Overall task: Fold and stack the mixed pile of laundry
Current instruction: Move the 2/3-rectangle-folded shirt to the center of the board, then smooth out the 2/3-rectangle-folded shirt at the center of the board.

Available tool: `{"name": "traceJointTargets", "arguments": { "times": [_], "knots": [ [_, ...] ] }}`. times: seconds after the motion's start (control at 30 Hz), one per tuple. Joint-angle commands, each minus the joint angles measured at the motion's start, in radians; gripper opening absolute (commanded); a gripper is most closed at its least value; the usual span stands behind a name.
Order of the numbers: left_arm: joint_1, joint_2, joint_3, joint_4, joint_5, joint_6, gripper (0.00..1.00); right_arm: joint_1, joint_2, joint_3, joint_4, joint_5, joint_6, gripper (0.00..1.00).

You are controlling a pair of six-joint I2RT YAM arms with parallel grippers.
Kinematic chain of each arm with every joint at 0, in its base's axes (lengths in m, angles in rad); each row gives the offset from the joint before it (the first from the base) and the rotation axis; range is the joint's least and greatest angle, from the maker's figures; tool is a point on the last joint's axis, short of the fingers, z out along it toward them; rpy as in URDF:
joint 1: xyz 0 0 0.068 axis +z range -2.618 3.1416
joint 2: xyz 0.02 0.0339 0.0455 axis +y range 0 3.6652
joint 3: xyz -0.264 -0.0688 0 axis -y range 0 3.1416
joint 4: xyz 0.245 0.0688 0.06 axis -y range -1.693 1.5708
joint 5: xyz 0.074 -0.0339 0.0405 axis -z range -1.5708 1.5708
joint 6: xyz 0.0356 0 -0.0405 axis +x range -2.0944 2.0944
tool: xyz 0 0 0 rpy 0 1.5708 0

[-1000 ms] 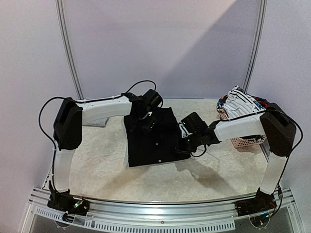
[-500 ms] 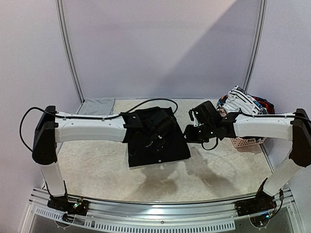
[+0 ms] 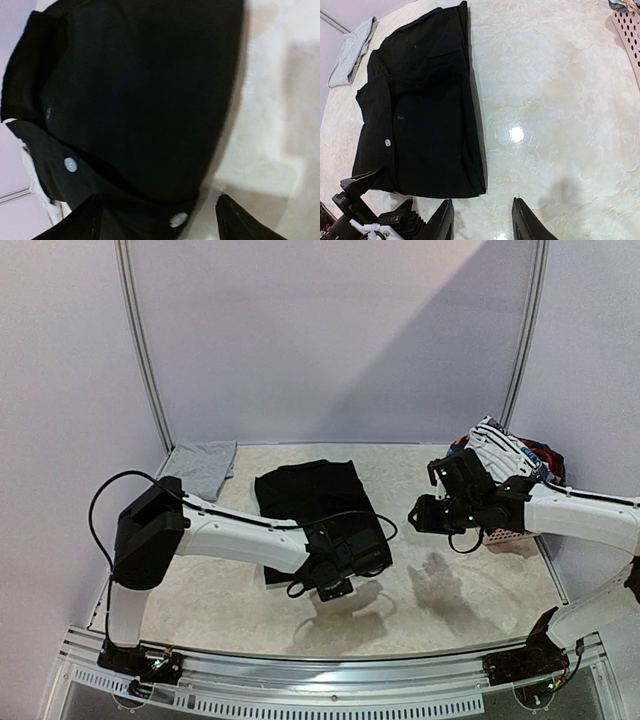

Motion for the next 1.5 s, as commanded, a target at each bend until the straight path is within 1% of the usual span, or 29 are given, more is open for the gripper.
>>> {"name": "traceJointTargets", "arguments": {
  "times": [0.0, 0.1, 0.17, 0.2, 0.23, 0.3, 0.4, 0.47, 0.6, 0.7, 0.77, 0.9, 0.97, 1.1, 1.27, 1.47],
  "knots": [
    [-0.001, 0.041, 0.029, -0.018, -0.020, 0.024, 0.80, -0.007, -0.042, -0.023, -0.024, 0.016, 0.012, 0.43],
    [0.002, 0.061, 0.037, -0.013, -0.037, 0.034, 0.76, -0.007, -0.059, -0.034, -0.009, -0.005, 0.019, 0.49],
    [0.003, 0.074, 0.043, -0.014, -0.056, 0.038, 0.70, -0.007, -0.066, -0.038, -0.002, -0.014, 0.018, 0.53],
    [0.005, 0.079, 0.043, -0.012, -0.063, 0.039, 0.66, -0.007, -0.068, -0.038, -0.003, -0.016, 0.017, 0.53],
    [0.006, 0.081, 0.041, -0.005, -0.069, 0.042, 0.60, -0.007, -0.068, -0.036, -0.003, -0.019, 0.014, 0.54],
    [0.009, 0.080, 0.028, 0.016, -0.073, 0.043, 0.42, -0.007, -0.067, -0.033, -0.007, -0.022, 0.009, 0.55],
    [0.010, 0.045, -0.030, 0.094, -0.035, 0.060, 0.19, -0.007, -0.063, -0.027, -0.009, -0.022, 0.004, 0.55],
    [0.004, 0.017, -0.068, 0.132, -0.012, 0.060, 0.01, -0.007, -0.058, -0.022, -0.011, -0.021, 0.000, 0.56],
    [-0.033, -0.046, -0.150, 0.193, -0.008, 0.062, 0.00, -0.007, -0.041, -0.017, -0.008, -0.042, -0.004, 0.56],
    [-0.082, -0.097, -0.209, 0.225, -0.009, 0.051, 0.00, -0.007, -0.017, -0.020, 0.021, -0.101, -0.019, 0.56],
    [-0.115, -0.127, -0.247, 0.227, -0.006, 0.033, 0.00, -0.006, 0.001, -0.031, 0.056, -0.167, -0.030, 0.55],
    [-0.177, -0.188, -0.312, 0.223, -0.006, -0.012, 0.00, -0.005, 0.034, -0.065, 0.164, -0.345, -0.038, 0.52],
    [-0.203, -0.217, -0.340, 0.219, -0.006, -0.030, 0.00, 0.001, 0.054, -0.071, 0.207, -0.396, -0.034, 0.51],
    [-0.244, -0.253, -0.374, 0.204, -0.009, -0.068, 0.00, 0.032, 0.130, -0.053, 0.254, -0.434, -0.033, 0.46],
    [-0.274, -0.248, -0.380, 0.191, -0.031, -0.096, 0.00, 0.069, 0.223, -0.020, 0.323, -0.491, -0.017, 0.34],
    [-0.279, -0.236, -0.385, 0.194, -0.038, -0.114, 0.00, 0.105, 0.372, 0.059, 0.362, -0.525, -0.004, 0.28]
  ]
}}
